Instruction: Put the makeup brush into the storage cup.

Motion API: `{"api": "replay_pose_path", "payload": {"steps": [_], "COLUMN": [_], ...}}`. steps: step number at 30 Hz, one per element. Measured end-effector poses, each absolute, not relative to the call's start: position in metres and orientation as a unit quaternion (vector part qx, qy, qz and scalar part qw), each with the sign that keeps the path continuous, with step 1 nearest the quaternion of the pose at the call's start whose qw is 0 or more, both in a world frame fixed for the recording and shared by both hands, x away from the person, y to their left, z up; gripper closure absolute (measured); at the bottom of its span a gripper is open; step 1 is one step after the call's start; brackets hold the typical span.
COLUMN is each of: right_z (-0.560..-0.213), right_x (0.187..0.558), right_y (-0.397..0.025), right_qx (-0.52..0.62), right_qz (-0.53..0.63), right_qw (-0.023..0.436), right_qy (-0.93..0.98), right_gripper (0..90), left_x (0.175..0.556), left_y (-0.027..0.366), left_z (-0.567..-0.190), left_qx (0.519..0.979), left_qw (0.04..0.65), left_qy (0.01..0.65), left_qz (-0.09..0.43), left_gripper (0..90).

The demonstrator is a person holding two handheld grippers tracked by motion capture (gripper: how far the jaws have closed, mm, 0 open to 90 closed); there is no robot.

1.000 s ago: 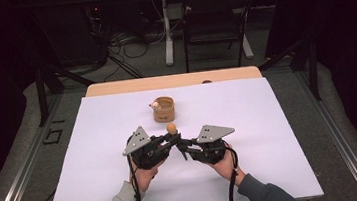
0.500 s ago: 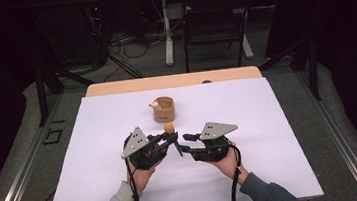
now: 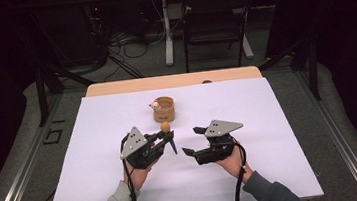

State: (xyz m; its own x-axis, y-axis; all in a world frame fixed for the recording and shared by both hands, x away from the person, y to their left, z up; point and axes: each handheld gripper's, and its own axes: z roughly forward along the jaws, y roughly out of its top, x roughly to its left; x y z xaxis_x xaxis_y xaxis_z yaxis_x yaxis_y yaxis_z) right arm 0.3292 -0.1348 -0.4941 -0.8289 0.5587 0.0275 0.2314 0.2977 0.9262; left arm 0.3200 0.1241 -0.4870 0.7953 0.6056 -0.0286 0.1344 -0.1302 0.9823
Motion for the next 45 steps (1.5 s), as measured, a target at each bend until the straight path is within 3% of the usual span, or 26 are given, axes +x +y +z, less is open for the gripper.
{"api": "replay_pose_path", "payload": {"steps": [17,45], "right_z": [-0.492,-0.493], "right_x": [0.327,0.308], "right_y": [-0.158,-0.198], "right_qx": [0.274,0.293], "right_qz": [0.512,0.511], "right_qw": [0.164,0.207], "right_qy": [0.797,0.781], "right_gripper": [4.0,0.8], "left_x": [0.324,0.335], "left_y": [0.135,0.148], "left_z": [-0.486,-0.485], "left_qx": [0.728,0.737], "left_qw": [0.598,0.577], "left_qy": [0.264,0.270], "left_qz": [0.210,0.225], "left_gripper": [78.1,78.1]}}
